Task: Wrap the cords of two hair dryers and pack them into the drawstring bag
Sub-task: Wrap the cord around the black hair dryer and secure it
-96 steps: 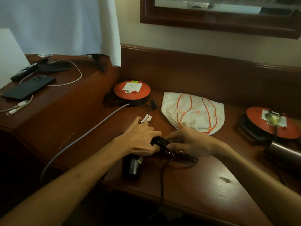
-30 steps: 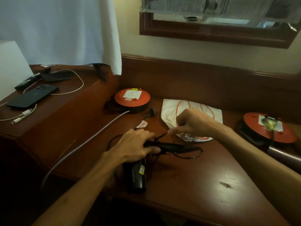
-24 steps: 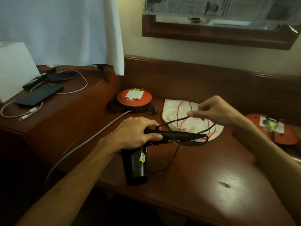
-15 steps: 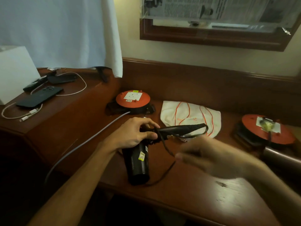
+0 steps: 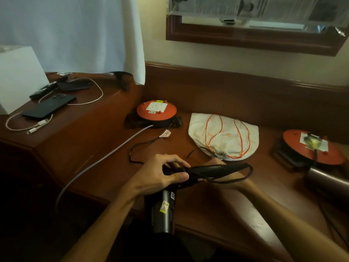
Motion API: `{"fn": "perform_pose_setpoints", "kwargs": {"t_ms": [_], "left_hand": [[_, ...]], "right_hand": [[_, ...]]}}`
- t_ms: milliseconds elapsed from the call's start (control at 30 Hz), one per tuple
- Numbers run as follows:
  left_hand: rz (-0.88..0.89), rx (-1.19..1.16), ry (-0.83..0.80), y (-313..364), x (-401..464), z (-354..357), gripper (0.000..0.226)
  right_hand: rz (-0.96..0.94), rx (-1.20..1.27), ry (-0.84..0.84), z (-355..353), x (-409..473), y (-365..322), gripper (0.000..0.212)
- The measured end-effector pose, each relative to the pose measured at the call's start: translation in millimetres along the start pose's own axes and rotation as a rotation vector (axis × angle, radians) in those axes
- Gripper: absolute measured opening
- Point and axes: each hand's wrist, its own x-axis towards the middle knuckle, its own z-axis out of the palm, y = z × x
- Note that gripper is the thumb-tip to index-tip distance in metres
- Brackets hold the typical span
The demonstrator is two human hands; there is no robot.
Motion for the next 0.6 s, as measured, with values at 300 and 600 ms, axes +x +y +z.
{"fn": "perform_pose_setpoints", "kwargs": {"t_ms": [300,600], "left_hand": [[-0.128,0.380,-0.056,-6,3,8,0.063],[-0.199,0.476,-0.145,1,16,13,0.028]], "right_hand": [[-0.113,-0.093,-0.134,-33,25,-55,0.036],[-0.069,-0.301,-0.274,-45,5,-85,0.017]]}}
